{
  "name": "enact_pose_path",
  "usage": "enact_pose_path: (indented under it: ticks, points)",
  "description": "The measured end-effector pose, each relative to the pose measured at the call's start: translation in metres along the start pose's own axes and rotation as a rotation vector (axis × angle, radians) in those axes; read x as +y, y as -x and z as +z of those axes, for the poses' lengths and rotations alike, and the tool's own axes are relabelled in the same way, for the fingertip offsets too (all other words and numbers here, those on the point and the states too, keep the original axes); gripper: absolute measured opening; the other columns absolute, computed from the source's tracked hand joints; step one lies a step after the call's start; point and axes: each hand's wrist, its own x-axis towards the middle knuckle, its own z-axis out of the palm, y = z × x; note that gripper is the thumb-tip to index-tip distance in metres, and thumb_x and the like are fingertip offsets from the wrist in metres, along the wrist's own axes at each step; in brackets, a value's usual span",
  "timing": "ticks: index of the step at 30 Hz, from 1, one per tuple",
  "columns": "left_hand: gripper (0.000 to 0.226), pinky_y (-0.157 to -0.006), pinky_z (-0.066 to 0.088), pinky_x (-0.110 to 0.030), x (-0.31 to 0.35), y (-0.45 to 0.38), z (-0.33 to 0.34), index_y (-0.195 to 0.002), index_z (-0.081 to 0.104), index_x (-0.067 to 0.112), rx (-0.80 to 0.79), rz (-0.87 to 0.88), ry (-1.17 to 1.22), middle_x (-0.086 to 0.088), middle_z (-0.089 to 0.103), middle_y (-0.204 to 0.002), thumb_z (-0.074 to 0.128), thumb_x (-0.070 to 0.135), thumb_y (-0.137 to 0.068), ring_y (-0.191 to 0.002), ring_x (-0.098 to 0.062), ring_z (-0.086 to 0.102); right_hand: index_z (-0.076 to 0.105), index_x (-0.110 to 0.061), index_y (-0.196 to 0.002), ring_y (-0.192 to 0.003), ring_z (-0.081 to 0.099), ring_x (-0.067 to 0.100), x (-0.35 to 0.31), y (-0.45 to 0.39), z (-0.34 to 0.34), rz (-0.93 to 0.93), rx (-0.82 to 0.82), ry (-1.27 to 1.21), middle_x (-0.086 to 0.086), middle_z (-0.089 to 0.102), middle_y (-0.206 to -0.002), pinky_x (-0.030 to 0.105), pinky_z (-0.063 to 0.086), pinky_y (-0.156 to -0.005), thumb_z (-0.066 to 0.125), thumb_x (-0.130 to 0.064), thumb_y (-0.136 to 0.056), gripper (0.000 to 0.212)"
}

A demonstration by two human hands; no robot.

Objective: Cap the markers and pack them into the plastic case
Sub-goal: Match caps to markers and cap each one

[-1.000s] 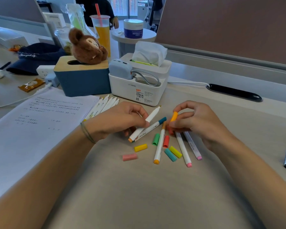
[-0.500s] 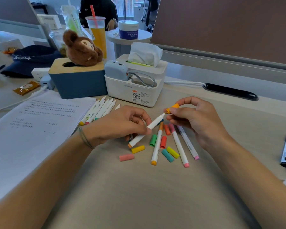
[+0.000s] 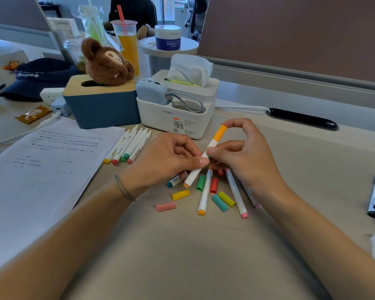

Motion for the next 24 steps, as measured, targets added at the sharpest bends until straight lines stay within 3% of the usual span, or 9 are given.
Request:
enact_pose_path:
  ticks: [5,8,10,15,18,20,24]
  points:
    - [0.02,-0.052,0.047,-0.014,0.0,0.002,0.006,-0.087,0.073,0.004,0.052,0.036,-0.014,-0.003,0.074,-0.066,0.084,0.018,-0.077,-0.053,-0.005,0.063,0.049,-0.026,-0.116,-0.061,0.072,0.02,0.002,0.003,0.006,-0.061,0.064,0.078,0.008,0.074,-0.072,0.034,0.062,-0.063,0.084,-0.005,-0.08,0.054]
    - [0.021,-0.056,0.052,-0.015,0.0,0.003,0.01,-0.086,0.073,0.003,0.07,0.058,-0.04,-0.004,0.075,-0.069,0.085,0.016,-0.074,-0.06,-0.011,0.067,0.048,-0.025,-0.109,-0.056,0.069,0.019,0.001,0.003,0.004,-0.097,0.077,0.115,0.008,0.071,-0.067,0.034,0.06,-0.058,0.084,0.002,-0.077,0.055]
    - [0.021,-0.052,0.048,-0.013,0.001,0.002,0.011,-0.086,0.073,0.004,0.08,0.062,-0.037,-0.003,0.074,-0.068,0.085,0.016,-0.075,-0.056,-0.006,0.064,0.048,-0.025,-0.108,-0.055,0.069,0.021,0.0,0.002,0.003,-0.109,0.078,0.116,0.008,0.071,-0.066,0.036,0.061,-0.057,0.083,0.003,-0.077,0.055]
    - [0.013,-0.049,0.051,-0.019,0.005,0.003,0.007,-0.093,0.071,0.007,0.024,0.051,0.032,-0.008,0.076,-0.077,0.073,0.019,-0.088,-0.06,-0.017,0.069,0.058,-0.024,-0.121,-0.064,0.072,0.033,-0.013,-0.006,-0.013,-0.098,0.004,0.082,0.015,0.073,-0.071,0.038,0.063,-0.063,0.074,0.0,-0.087,0.045]
    - [0.011,-0.05,0.051,-0.017,0.007,0.002,0.003,-0.094,0.072,0.013,0.052,0.0,-0.036,-0.002,0.077,-0.078,0.067,0.023,-0.094,-0.06,-0.014,0.069,0.062,-0.03,-0.125,-0.061,0.071,0.021,-0.017,-0.015,-0.031,-0.058,-0.057,0.288,0.01,0.073,-0.069,0.029,0.058,-0.061,0.067,-0.003,-0.091,0.044]
    - [0.011,-0.049,0.049,-0.015,0.006,0.0,-0.001,-0.096,0.072,0.015,0.065,-0.036,-0.063,-0.001,0.076,-0.078,0.064,0.022,-0.096,-0.059,-0.013,0.068,0.063,-0.035,-0.123,-0.06,0.066,0.014,-0.014,-0.02,-0.044,-0.027,-0.078,0.497,0.006,0.071,-0.069,0.034,0.056,-0.063,0.067,-0.008,-0.089,0.044]
    - [0.011,-0.049,0.047,-0.015,0.003,-0.002,-0.004,-0.096,0.073,0.018,0.058,-0.062,-0.095,-0.001,0.076,-0.078,0.063,0.021,-0.097,-0.061,-0.014,0.068,0.063,-0.033,-0.126,-0.079,0.066,0.021,-0.006,-0.025,-0.056,0.119,-0.163,0.787,0.005,0.07,-0.089,0.042,0.058,-0.08,0.065,-0.014,-0.088,0.044]
